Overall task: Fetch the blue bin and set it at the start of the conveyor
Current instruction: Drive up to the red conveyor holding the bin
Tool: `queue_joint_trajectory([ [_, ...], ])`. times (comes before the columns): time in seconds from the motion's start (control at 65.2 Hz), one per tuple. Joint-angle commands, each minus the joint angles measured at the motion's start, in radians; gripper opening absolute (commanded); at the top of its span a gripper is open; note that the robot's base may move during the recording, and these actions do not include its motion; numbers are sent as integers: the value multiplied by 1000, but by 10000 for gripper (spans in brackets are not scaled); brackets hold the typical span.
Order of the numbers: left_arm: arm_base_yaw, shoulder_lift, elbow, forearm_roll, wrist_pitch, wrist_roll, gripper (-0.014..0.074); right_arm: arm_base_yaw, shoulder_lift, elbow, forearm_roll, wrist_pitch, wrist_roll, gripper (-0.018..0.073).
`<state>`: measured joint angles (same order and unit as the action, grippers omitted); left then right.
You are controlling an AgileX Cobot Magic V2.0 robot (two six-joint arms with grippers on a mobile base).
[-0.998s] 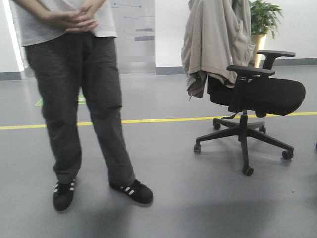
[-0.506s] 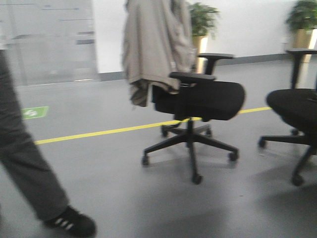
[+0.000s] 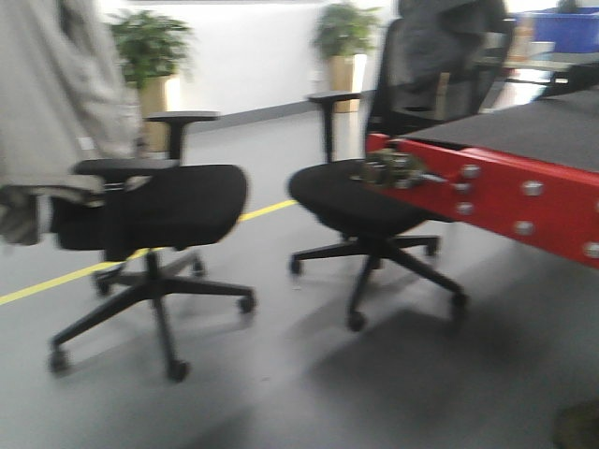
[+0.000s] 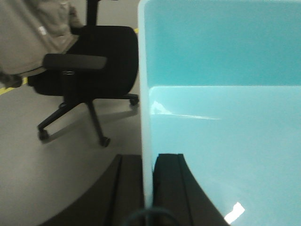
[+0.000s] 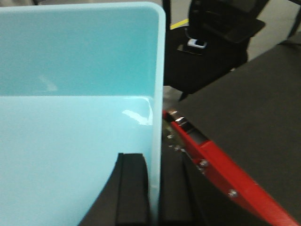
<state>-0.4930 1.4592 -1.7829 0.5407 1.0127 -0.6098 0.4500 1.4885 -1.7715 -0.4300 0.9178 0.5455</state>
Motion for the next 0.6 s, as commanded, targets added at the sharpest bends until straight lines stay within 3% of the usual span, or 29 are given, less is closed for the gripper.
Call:
queue_joint_trajectory([
  [0.0, -8, -7, -4, 15, -42, 6, -111, 5, -12, -4, -5, -60, -4, -162],
  [0.583, -8, -7, -4, 15, -42, 6, -111, 5, -12, -4, -5, -66, -4, -162],
])
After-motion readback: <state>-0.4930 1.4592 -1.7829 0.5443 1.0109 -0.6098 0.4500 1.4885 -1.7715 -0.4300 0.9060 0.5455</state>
